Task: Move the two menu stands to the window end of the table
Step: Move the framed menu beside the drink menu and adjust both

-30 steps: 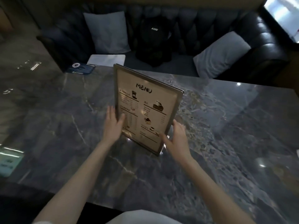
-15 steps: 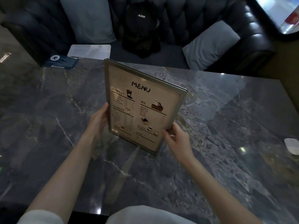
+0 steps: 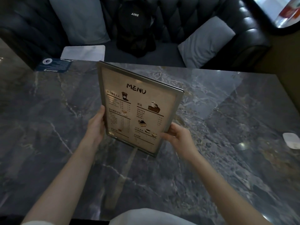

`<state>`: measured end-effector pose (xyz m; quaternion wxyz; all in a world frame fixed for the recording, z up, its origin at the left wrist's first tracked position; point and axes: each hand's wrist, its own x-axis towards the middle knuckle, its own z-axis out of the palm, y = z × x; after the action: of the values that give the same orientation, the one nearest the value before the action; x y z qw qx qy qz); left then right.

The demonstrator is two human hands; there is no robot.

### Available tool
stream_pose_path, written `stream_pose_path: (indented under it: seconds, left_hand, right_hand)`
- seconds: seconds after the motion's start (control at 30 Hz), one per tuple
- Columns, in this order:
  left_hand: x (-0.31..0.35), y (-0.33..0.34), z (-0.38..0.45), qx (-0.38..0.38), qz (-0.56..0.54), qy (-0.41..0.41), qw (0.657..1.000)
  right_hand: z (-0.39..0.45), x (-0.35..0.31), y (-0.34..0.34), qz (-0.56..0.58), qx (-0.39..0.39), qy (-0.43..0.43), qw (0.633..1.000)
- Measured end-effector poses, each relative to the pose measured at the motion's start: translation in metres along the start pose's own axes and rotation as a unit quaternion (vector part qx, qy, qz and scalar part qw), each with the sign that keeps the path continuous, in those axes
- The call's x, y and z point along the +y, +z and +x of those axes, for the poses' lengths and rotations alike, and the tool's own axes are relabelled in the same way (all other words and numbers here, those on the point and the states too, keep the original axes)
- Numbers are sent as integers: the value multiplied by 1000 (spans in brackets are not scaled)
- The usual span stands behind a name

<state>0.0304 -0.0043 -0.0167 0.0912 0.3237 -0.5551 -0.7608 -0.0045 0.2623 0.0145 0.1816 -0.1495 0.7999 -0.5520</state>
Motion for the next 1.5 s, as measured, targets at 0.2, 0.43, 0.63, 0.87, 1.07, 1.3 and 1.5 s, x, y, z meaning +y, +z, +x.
stream_pose_path:
  seconds: [0.2,0.43,0.63,0.87,1.07,1.3,1.5]
  left_hand:
    - [12,23,-11,9,-16,-39,999]
    - [24,80,-18,-5,-26,-71,997]
    - [26,149,-27,-57,-9,-72,996]
    - [19,254,-46,-107,7,-68,992]
    - [4,346,-59,-139,25,-39,989]
    - [-24,449,-60,-170,23,-51,984]
    - [-45,526,-49,-231,32,-37,972]
  right_hand:
    - [1,-3,-16,59,-1,19,998]
    - [-9,-8,-66,76,43,8,996]
    - [-26,-7,-131,74,89,-5,993]
    - [-53,5,-214,97,128,-23,987]
    - [-72,25,-286,119,165,-4,979]
    - [-90,54,-364,89,223,8,971]
    - [-96,83,-413,106,280,24,954]
